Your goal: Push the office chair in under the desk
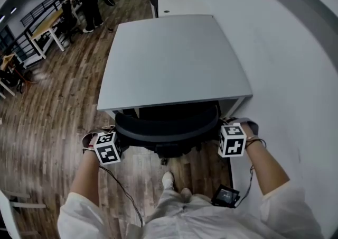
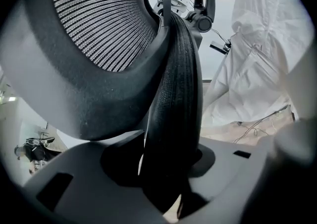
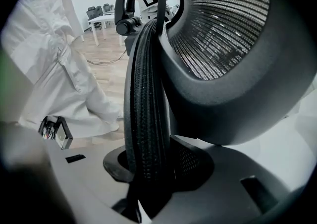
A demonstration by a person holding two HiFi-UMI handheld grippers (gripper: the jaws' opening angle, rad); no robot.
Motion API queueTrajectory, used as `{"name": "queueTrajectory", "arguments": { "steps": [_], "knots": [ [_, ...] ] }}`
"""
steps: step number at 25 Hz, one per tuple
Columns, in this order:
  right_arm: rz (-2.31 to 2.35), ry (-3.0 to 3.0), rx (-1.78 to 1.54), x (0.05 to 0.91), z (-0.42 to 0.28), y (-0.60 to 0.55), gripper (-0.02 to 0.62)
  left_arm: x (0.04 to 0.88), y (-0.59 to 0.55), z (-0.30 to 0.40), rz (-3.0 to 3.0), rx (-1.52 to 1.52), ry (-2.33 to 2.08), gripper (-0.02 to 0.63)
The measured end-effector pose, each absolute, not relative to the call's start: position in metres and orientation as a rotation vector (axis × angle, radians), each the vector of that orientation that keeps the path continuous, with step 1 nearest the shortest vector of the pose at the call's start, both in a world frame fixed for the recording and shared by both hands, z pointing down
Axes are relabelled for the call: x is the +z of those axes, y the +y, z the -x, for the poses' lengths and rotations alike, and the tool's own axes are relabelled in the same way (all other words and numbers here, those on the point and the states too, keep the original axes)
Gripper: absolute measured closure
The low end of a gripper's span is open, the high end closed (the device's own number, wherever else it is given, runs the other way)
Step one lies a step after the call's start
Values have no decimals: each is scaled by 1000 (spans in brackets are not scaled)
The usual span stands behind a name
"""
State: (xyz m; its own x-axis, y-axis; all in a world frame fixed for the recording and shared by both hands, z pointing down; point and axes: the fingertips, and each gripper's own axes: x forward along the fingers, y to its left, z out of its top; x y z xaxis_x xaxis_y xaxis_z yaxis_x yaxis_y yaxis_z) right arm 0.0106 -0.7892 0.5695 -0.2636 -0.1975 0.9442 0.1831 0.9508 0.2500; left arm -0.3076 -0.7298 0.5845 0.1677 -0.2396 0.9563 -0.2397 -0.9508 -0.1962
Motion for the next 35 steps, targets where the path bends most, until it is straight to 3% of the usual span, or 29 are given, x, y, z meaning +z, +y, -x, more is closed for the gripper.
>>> {"name": "queueTrajectory", "arguments": {
  "steps": [35],
  "knots": [
    [-77, -1813, -356, 567, -16, -909, 448, 583, -862, 300, -2454, 1980, -460, 454]
  ]
}}
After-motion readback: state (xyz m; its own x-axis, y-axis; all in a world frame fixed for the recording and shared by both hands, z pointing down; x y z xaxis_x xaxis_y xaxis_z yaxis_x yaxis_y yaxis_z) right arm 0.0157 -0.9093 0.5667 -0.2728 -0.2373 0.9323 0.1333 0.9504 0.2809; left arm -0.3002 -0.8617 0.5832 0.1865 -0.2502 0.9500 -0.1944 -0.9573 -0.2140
